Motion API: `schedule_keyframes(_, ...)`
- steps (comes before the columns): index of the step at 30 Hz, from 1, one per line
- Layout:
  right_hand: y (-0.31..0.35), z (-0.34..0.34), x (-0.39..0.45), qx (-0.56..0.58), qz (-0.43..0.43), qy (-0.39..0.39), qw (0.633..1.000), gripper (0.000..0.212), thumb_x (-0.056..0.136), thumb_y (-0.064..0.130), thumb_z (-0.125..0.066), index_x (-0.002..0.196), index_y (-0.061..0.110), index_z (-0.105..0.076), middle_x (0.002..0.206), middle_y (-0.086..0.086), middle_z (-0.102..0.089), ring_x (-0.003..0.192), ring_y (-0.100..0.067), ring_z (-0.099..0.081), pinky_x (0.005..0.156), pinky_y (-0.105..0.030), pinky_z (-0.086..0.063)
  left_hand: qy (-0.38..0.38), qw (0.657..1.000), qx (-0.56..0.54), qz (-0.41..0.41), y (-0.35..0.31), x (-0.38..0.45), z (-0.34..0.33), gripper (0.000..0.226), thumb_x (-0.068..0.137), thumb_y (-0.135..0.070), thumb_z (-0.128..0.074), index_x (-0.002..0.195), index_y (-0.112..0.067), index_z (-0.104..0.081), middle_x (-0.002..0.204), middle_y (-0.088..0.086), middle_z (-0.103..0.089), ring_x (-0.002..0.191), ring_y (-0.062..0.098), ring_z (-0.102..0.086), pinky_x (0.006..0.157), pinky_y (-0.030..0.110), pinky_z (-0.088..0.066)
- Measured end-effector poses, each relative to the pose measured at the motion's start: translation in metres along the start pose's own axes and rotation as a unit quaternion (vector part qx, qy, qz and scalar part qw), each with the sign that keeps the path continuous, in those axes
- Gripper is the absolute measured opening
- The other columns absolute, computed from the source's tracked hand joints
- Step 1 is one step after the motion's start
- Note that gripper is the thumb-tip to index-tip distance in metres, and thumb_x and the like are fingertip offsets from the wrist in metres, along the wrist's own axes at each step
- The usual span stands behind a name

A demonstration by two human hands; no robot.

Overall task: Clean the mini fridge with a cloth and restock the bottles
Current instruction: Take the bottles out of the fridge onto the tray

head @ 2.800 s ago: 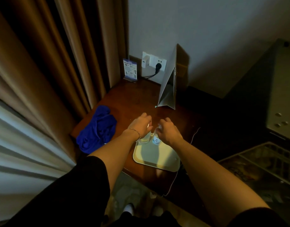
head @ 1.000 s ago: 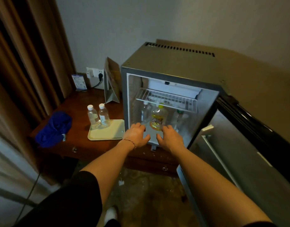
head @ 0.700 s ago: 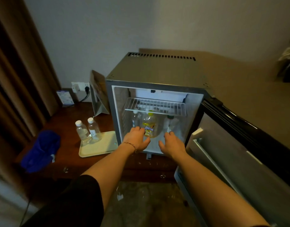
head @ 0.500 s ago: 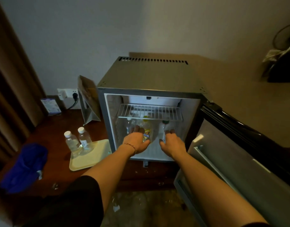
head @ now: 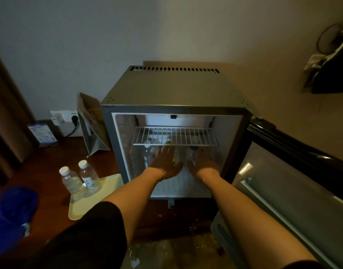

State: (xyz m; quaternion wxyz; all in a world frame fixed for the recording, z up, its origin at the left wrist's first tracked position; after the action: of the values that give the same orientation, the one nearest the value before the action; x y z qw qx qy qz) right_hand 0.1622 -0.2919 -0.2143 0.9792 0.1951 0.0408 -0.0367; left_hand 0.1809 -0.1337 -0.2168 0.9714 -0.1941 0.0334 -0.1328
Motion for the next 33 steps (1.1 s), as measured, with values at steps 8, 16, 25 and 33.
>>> schedule_keyframes(8, -0.004, -0.015, 0.015, 0.0, 0.005, -0.043, 0.999, 0.073, 0.099, 0.047, -0.052, 0.154, 0.007, -0.025, 0.164, -0.015, -0.007, 0.135, -0.041, -0.042, 0.107, -0.049, -0.041, -0.049, 0.998, 0.003, 0.032, 0.013, 0.025, -0.013, 0.075, 0.089, -0.061, -0.052, 0.15, -0.024, -0.031, 0.156, 0.009, -0.031, 0.143, 0.045, -0.021, 0.11, 0.059, -0.031)
schedule_keyframes(16, -0.013, -0.015, 0.035, 0.051, -0.055, -0.071, 0.995, 0.069, 0.104, 0.046, -0.039, 0.154, 0.003, -0.018, 0.162, -0.019, -0.014, 0.135, -0.044, -0.043, 0.105, -0.057, -0.041, -0.097, 0.995, 0.029, -0.005, 0.014, 0.036, -0.011, 0.071, 0.092, -0.052, -0.054, 0.151, -0.018, -0.034, 0.156, 0.01, -0.034, 0.143, 0.037, -0.023, 0.113, 0.048, -0.029)
schedule_keyframes(25, -0.006, -0.019, 0.035, -0.014, 0.025, -0.06, 0.998, 0.037, 0.106, 0.016, -0.038, 0.141, 0.006, -0.045, 0.146, -0.019, -0.04, 0.13, -0.041, -0.048, 0.102, -0.052, -0.044, -0.113, 0.993, 0.011, -0.017, 0.008, 0.04, -0.011, 0.047, 0.091, -0.049, -0.057, 0.122, -0.014, -0.058, 0.128, 0.015, -0.057, 0.118, 0.035, -0.049, 0.093, 0.043, -0.046)
schedule_keyframes(33, -0.004, -0.027, 0.04, 0.014, 0.043, -0.029, 0.999, 0.03, 0.104, 0.017, -0.043, 0.127, 0.002, -0.056, 0.147, -0.024, -0.038, 0.12, -0.047, -0.052, 0.101, -0.051, -0.046, -0.125, 0.992, -0.012, -0.009, 0.004, 0.025, -0.001, 0.026, 0.09, -0.03, -0.065, 0.099, -0.007, -0.058, 0.109, 0.018, -0.059, 0.096, 0.039, -0.058, 0.077, 0.039, -0.044)
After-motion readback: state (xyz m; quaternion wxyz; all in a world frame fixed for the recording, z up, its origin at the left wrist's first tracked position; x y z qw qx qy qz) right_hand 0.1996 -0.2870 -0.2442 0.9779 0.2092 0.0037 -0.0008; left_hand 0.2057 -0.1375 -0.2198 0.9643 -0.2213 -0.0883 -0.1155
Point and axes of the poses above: each hand's wrist, its own x-axis towards the middle knuckle, its own z-axis out of the back of the hand, y = z × x, the point moved 6 cm from there along x, towards the middle knuckle
